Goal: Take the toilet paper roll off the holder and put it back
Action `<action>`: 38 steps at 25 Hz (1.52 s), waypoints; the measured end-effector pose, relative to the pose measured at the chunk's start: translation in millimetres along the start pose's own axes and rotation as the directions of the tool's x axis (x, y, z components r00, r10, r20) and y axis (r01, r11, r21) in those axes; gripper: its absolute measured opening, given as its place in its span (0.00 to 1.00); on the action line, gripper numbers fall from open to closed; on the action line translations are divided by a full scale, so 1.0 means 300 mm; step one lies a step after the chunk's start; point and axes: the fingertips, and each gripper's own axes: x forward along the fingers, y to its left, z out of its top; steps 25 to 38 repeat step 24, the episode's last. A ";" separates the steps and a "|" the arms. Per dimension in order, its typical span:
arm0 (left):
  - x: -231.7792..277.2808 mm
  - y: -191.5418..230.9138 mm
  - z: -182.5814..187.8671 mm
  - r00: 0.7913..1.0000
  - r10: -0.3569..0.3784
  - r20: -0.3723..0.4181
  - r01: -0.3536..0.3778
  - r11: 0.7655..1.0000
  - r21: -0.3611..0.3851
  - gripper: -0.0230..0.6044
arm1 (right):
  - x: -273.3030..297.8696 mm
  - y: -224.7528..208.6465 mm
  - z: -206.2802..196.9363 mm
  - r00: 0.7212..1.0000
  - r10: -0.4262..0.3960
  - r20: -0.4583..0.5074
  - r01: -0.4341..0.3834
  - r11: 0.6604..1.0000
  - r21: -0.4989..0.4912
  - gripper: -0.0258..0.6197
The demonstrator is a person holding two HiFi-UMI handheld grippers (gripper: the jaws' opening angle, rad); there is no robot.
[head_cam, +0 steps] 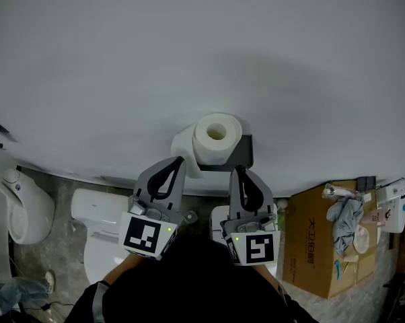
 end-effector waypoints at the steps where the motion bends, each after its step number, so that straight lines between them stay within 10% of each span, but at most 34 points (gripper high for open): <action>1: -0.003 -0.003 -0.010 1.000 0.003 -0.014 -0.003 1.000 -0.008 0.05 | 0.000 0.002 -0.004 1.000 0.001 -0.002 -0.001 1.000 0.007 0.08; 38: -0.015 -0.038 -0.021 0.999 -0.039 -0.008 0.039 0.999 -0.033 0.05 | -0.019 -0.005 -0.004 1.000 -0.015 -0.013 0.015 1.000 0.021 0.08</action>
